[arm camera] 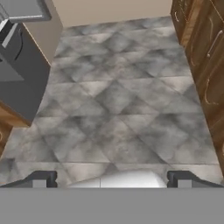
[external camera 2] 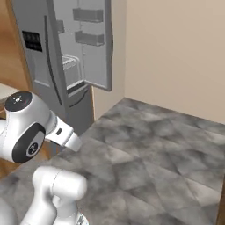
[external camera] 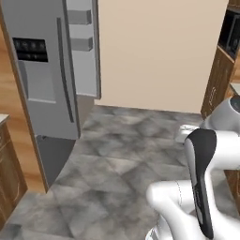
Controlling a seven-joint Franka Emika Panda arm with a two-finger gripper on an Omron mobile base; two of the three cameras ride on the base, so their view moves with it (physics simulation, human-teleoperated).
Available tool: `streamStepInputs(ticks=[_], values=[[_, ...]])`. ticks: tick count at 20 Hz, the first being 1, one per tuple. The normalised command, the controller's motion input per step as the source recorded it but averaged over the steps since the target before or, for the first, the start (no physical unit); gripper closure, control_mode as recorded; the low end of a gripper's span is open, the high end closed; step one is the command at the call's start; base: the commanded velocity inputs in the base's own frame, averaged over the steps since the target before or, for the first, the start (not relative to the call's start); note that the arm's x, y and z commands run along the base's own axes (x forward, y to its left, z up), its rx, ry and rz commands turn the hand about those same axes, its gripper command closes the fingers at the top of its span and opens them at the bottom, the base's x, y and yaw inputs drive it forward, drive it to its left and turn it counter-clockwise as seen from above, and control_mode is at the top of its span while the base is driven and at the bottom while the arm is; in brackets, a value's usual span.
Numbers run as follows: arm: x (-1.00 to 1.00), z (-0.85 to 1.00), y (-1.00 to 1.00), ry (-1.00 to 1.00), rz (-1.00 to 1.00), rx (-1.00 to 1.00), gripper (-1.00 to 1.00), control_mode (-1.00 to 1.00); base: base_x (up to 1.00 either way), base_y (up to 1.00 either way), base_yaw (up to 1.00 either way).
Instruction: Pick the egg and butter from the fridge and place them by the bowl for mixing.
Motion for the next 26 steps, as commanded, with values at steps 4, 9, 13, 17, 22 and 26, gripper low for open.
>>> streamStepInputs(ticks=[4, 9, 13, 17, 22, 26], values=[[0.00, 0.00, 0.00, 0.00, 0.00, 0.00, -1.00, 1.00, 1.00, -0.13, -0.13], [0.00, 0.00, 0.00, 0.00, 0.00, 0.00, -1.00, 1.00, 1.00, -0.11, -0.06], [0.00, 0.00, 0.00, 0.00, 0.00, 0.00, -1.00, 1.00, 1.00, -0.25, 0.28], [0.00, 0.00, 0.00, 0.00, 0.00, 0.00, -1.00, 1.00, 1.00, -0.24, 0.44], [0.00, 0.00, 0.00, 0.00, 0.00, 0.00, -1.00, 1.00, 0.44, -0.16, 0.61], [0.00, 0.00, 0.00, 0.00, 0.00, 0.00, -1.00, 1.00, 0.05, -0.04, 0.71]])
